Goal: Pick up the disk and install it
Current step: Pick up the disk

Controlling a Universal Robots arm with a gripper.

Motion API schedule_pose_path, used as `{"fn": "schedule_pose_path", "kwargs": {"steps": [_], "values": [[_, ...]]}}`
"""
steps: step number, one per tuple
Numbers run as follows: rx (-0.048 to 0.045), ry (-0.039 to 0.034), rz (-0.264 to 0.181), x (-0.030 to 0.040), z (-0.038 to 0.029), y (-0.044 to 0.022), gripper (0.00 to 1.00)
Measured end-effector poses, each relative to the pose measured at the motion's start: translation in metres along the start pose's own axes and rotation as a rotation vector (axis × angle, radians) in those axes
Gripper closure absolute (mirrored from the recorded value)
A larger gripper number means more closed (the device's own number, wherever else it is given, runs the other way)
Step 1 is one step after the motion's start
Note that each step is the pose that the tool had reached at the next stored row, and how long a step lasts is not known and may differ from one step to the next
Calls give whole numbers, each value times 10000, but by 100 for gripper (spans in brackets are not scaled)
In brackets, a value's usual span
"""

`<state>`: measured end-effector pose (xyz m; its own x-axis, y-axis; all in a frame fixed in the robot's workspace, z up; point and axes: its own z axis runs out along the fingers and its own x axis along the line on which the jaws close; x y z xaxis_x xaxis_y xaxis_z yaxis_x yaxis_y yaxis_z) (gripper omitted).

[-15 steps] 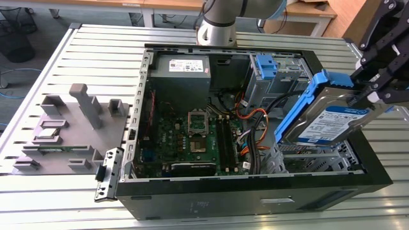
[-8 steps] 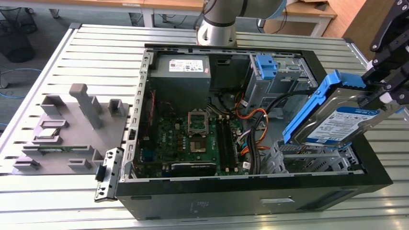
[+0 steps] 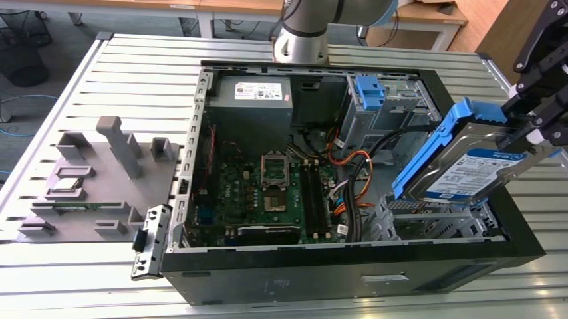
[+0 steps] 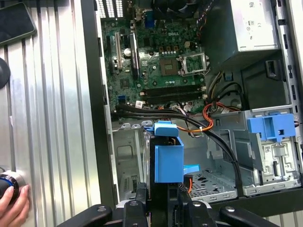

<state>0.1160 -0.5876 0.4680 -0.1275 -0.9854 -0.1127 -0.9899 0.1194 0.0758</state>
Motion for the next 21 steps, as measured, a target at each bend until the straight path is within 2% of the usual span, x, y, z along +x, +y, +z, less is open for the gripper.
{"fn": "schedule_pose_path", "kwargs": {"steps": [8,14,21], "values": [[-14,-76,-38,6,48,-4,65],[-20,-75,-83,6,54,-4,65],[-36,-88,-205,11,94,-7,65]]}}
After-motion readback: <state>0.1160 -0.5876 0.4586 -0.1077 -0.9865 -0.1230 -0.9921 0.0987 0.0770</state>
